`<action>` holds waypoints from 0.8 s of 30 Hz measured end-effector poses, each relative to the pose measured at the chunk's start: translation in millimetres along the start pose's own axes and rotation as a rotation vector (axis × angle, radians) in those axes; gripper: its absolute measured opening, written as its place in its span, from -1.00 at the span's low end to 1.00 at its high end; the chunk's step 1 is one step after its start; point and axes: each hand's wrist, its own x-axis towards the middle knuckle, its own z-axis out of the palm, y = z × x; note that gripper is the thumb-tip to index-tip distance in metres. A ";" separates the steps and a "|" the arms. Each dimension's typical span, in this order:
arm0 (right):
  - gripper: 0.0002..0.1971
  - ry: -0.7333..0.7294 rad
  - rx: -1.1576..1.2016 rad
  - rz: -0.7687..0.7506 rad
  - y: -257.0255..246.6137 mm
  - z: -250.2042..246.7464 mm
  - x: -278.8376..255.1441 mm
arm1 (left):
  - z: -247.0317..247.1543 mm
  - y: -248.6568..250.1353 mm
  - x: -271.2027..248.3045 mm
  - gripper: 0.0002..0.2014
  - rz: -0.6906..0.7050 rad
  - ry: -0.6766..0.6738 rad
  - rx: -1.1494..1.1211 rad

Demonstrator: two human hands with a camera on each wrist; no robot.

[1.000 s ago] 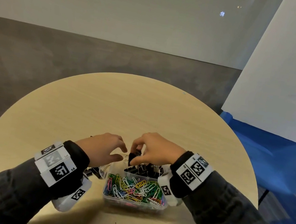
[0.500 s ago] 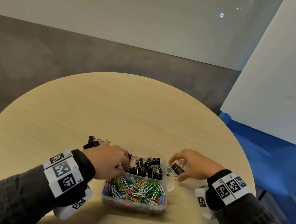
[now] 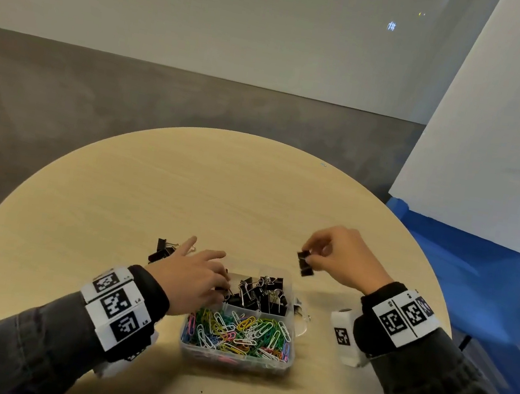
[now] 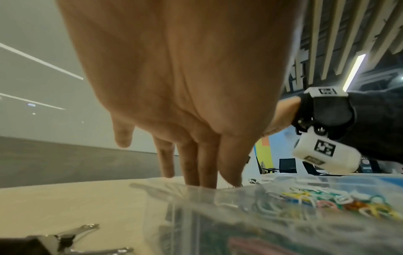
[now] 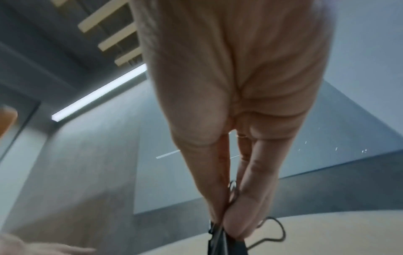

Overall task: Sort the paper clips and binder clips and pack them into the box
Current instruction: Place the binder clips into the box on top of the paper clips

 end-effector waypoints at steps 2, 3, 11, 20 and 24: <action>-0.85 -0.036 0.137 -0.031 -20.2 2.4 2.8 | -3.3 -1.8 -1.1 -0.61 -0.016 0.034 0.064; -0.84 -0.085 0.196 -0.029 -28.9 5.4 4.4 | -6.3 -3.2 -1.5 -0.60 -0.027 0.055 0.084; -0.52 -0.460 0.406 -0.011 -61.5 46.6 9.1 | -21.8 -15.6 -7.8 -0.67 -0.193 0.217 -0.015; -0.70 -0.492 0.236 -0.156 -57.9 48.1 2.8 | -14.8 -23.7 -5.0 -0.75 -0.167 0.163 -0.093; -0.66 -0.585 0.237 -0.223 -56.6 43.2 -4.0 | -12.9 -30.7 -5.6 -0.77 -0.093 0.058 -0.228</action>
